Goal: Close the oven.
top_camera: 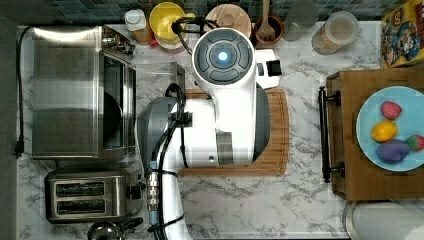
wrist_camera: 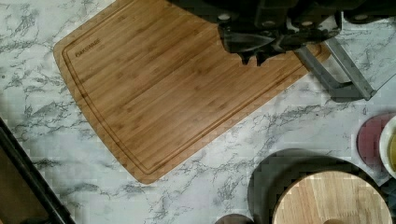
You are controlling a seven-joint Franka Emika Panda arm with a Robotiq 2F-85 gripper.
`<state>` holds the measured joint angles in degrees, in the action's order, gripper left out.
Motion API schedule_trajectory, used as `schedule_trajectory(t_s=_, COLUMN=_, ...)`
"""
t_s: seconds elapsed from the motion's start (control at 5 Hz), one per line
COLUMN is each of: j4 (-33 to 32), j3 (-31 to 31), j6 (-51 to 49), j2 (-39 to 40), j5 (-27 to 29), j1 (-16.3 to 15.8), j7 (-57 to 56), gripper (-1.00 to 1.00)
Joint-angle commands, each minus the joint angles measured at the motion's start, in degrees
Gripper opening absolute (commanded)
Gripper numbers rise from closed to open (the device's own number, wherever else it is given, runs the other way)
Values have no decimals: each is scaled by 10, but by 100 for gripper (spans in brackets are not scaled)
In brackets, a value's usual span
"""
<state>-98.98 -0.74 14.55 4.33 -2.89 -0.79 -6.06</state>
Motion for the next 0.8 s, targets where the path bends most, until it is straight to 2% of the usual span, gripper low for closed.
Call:
schedule_trajectory(t_s=0.2, j4=-67, j3=-3, j6=62, j2=-24, j5=-4, j1=3, j7=-62, gripper=-100)
schedule_trajectory(t_s=0.6, j4=-183, j3=11, j6=148, j2=-44, j5=82, j1=30, j7=-220, gripper=-100)
schedule_trajectory(t_s=0.8, j4=-216, j3=29, j6=138, j2=-54, j5=204, j1=48, j7=-389, gripper=-100)
